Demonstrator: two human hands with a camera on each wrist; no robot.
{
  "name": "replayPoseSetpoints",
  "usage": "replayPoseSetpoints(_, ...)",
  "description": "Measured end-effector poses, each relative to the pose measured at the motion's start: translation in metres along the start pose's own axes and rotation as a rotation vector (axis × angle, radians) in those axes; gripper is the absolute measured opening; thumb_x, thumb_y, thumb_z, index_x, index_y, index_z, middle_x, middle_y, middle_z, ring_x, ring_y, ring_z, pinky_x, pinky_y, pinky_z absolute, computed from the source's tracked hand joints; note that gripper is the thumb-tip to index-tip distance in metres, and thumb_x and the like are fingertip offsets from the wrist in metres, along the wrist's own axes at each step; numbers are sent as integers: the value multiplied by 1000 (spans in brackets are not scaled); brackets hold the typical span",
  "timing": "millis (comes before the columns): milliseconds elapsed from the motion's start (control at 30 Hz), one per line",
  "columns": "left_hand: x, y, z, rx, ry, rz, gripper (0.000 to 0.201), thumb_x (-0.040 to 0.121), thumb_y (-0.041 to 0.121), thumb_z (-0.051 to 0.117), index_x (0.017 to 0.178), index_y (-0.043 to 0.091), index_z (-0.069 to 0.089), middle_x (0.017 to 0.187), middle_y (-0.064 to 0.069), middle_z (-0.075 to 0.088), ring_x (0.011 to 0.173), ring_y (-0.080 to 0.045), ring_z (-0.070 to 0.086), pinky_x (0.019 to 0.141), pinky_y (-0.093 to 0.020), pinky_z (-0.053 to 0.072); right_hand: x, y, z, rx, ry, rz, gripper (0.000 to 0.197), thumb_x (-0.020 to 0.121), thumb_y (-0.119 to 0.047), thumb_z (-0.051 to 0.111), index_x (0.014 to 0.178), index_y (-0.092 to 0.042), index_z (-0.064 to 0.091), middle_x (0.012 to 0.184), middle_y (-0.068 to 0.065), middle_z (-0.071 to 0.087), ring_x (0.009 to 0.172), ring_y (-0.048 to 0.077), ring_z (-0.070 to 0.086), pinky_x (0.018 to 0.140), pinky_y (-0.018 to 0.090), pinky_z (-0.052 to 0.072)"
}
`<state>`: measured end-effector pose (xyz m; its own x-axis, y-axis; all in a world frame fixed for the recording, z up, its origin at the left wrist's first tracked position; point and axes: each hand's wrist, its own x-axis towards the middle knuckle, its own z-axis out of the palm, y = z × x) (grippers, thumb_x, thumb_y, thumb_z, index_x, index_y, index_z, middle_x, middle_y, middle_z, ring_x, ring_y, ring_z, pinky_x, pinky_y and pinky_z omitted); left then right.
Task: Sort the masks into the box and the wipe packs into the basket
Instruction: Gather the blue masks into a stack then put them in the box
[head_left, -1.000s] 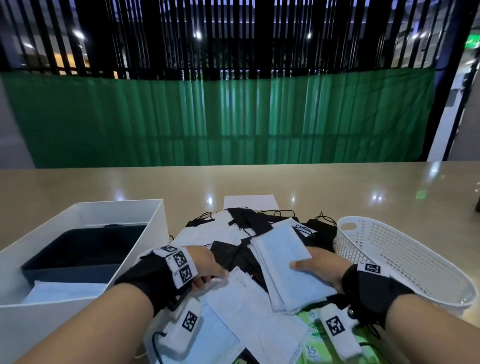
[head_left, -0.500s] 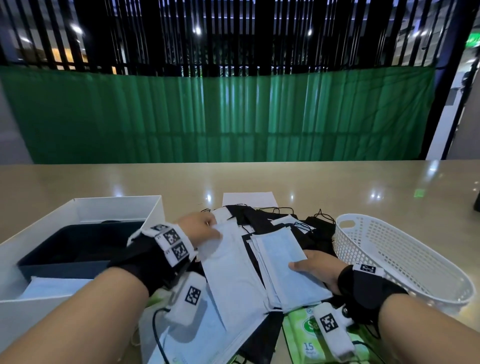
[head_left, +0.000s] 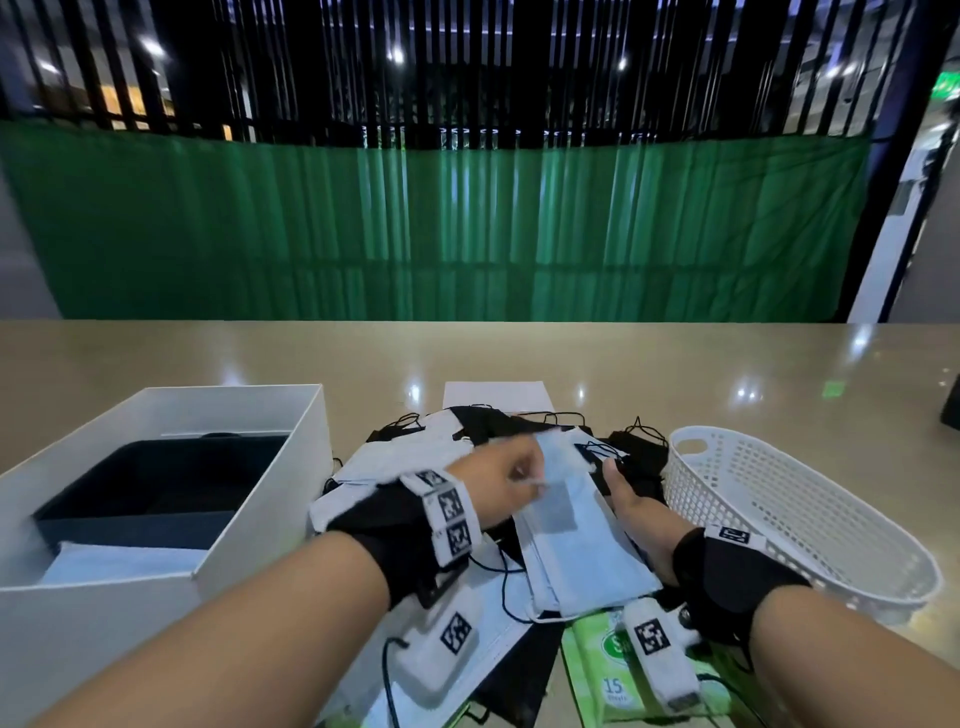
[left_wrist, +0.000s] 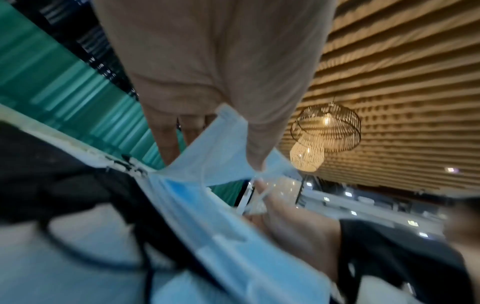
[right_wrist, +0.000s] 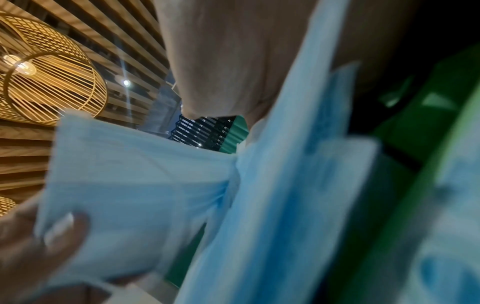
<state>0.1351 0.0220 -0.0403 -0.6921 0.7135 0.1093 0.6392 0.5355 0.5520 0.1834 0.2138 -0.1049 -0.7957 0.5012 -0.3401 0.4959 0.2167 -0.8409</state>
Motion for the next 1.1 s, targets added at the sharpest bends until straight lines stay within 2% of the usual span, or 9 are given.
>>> replayPoseSetpoints(200,0,-10,40,-50,-231,29,6,90,29,59,89,28,53,78,19,55,82,-3,56,80,-20,43,2,5,-3,-98,-122,-67,71,90,-62,41,139,-11,45,140,12,48,123,29,48,105,36,36)
replayPoseSetpoints(367,0,-14,37,-89,-308,35,7,92,26,56,98,29,58,92,17,59,86,0,55,85,-18,43,0,6,-1,-141,-141,-98,67,86,-59,52,136,-14,47,139,7,48,114,19,48,101,32,35)
replayPoseSetpoints(500,-1,-9,41,-95,-231,40,8,94,29,53,101,31,57,99,19,57,89,2,53,72,-5,36,-3,4,-1,-149,-183,-107,62,87,-61,49,133,-19,51,123,5,57,96,16,51,85,27,41)
replayPoseSetpoints(633,3,0,49,-206,-291,16,12,89,35,59,90,45,52,116,14,60,106,-5,59,97,-24,44,1,8,-3,-203,-183,-156,49,81,-54,61,107,-13,68,115,9,66,106,23,59,98,37,43)
replayPoseSetpoints(800,4,-1,33,-85,-312,-18,18,90,35,58,108,35,57,118,13,61,105,-5,59,98,-27,44,-3,9,-5,-65,-242,-154,13,88,-18,63,89,-6,67,80,4,68,62,8,60,60,17,47)
replayPoseSetpoints(867,2,-8,16,51,-232,-71,12,90,34,57,103,35,58,107,15,61,94,-3,57,86,-21,45,0,11,-6,-2,-255,-125,12,89,-19,64,94,-9,69,94,17,72,74,19,64,79,32,57)
replayPoseSetpoints(933,-1,-17,-2,150,-206,-140,9,90,31,57,99,31,58,90,16,57,81,-1,54,73,-17,42,2,12,-7,9,-254,-110,18,85,-25,69,96,-13,72,109,28,65,86,31,62,99,56,43)
replayPoseSetpoints(1000,-6,-29,-16,186,-230,-250,9,91,31,57,98,25,59,80,13,56,69,-2,52,65,-14,41,4,13,-7,4,-240,-96,25,78,-33,73,96,-16,73,113,29,63,102,45,61,101,62,37)
replayPoseSetpoints(1100,-17,-44,-29,218,-257,-428,18,87,38,62,87,21,58,76,7,62,63,-8,54,63,-17,44,23,25,-5,17,-276,-72,58,43,-56,86,92,-28,75,123,35,50,110,56,51,98,72,24)
